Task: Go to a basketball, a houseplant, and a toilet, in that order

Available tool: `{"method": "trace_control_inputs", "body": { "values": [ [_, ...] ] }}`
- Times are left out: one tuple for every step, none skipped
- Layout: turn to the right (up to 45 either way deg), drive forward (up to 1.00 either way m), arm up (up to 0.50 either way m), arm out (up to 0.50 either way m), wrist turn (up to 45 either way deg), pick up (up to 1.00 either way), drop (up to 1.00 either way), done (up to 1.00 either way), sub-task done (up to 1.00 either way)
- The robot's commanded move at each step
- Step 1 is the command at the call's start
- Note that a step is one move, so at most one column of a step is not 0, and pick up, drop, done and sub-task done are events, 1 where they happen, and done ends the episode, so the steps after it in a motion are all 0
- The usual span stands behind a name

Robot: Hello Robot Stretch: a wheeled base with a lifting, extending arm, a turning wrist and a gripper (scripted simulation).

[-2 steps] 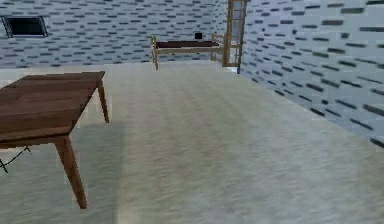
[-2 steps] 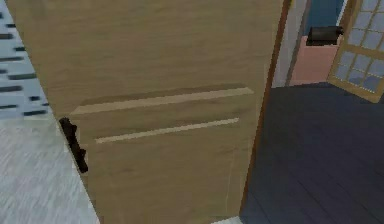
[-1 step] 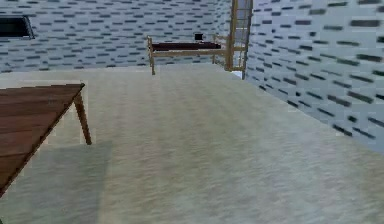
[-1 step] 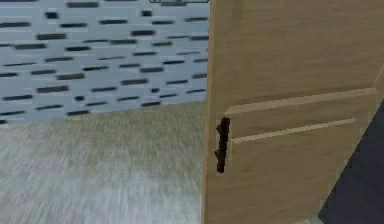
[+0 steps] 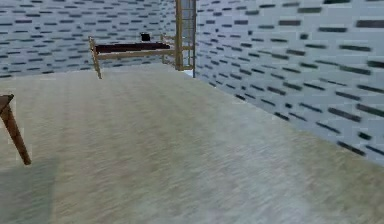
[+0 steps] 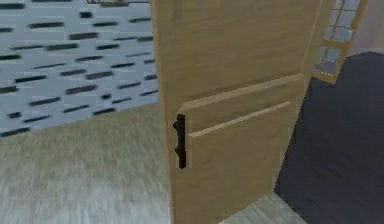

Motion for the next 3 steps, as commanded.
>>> {"method": "trace_control_inputs", "body": {
  "values": [
    [3.0,0.0,0.0,0.0,0.0,0.0,0.0,0.0,0.0],
    [0.0,0.1,0.0,0.0,0.0,0.0,0.0,0.0,0.0],
    [-6.0,0.0,0.0,0.0,0.0,0.0,0.0,0.0,0.0]
  ]
}}
